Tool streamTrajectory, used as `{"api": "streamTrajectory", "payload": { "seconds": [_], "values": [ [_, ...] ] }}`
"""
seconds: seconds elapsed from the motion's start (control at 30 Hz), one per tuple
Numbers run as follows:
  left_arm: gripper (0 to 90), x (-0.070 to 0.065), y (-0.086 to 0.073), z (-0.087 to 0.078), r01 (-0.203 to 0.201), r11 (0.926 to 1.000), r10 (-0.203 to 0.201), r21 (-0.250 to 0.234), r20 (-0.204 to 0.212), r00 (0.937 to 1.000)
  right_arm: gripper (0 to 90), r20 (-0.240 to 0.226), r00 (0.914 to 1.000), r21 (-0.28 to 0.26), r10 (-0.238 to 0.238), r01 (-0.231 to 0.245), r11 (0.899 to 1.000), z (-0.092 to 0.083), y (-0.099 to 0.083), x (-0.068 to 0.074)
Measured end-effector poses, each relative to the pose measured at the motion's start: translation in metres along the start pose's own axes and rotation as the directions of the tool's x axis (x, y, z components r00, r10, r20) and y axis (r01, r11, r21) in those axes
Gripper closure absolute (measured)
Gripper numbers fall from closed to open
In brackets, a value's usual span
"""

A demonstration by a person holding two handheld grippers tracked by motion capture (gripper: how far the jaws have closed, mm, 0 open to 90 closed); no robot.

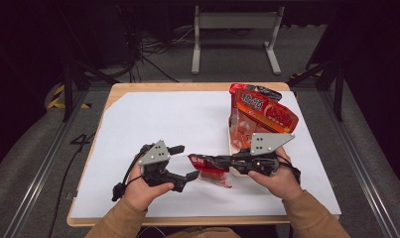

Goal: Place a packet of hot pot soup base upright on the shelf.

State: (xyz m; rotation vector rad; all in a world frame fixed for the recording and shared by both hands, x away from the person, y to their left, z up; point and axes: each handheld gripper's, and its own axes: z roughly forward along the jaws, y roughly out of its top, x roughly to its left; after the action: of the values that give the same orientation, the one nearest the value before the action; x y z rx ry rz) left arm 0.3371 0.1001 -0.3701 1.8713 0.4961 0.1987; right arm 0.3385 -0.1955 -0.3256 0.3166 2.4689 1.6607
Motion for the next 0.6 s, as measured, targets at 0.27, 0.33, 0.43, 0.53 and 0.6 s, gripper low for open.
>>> {"api": "streamTrajectory", "payload": {
  "seconds": [0.27,0.33,0.43,0.53,0.6],
  "values": [
    [29.6,0.0048,0.0034,0.0054,0.023,0.9952,-0.012,-0.095,0.118,0.9930,90.0,-0.034,0.9994,-0.023,-0.005,0.005,1.000,0.0000,-0.0022,-0.0005],
    [37.5,0.0055,0.0035,0.0075,0.015,0.9950,-0.001,-0.099,0.139,0.9903,90.0,-0.033,0.9994,-0.025,-0.009,0.008,1.000,0.0002,-0.0033,-0.0009],
    [47.1,0.0063,0.0033,0.0100,-0.005,0.9956,0.018,-0.093,0.139,0.9901,90.0,-0.031,0.9995,-0.032,-0.003,0.002,0.999,0.0000,-0.0048,-0.0024],
    [56.3,0.0064,0.0033,0.0092,-0.002,0.9959,0.014,-0.091,0.139,0.9902,90.0,-0.028,0.9996,-0.040,0.003,-0.004,0.999,-0.0006,-0.0056,-0.0031],
    [67.5,0.0068,0.0037,0.0075,0.006,0.9958,0.008,-0.092,0.155,0.9878,90.0,-0.010,0.9999,-0.051,0.007,-0.008,0.999,-0.0023,-0.0065,-0.0040]
  ]
}}
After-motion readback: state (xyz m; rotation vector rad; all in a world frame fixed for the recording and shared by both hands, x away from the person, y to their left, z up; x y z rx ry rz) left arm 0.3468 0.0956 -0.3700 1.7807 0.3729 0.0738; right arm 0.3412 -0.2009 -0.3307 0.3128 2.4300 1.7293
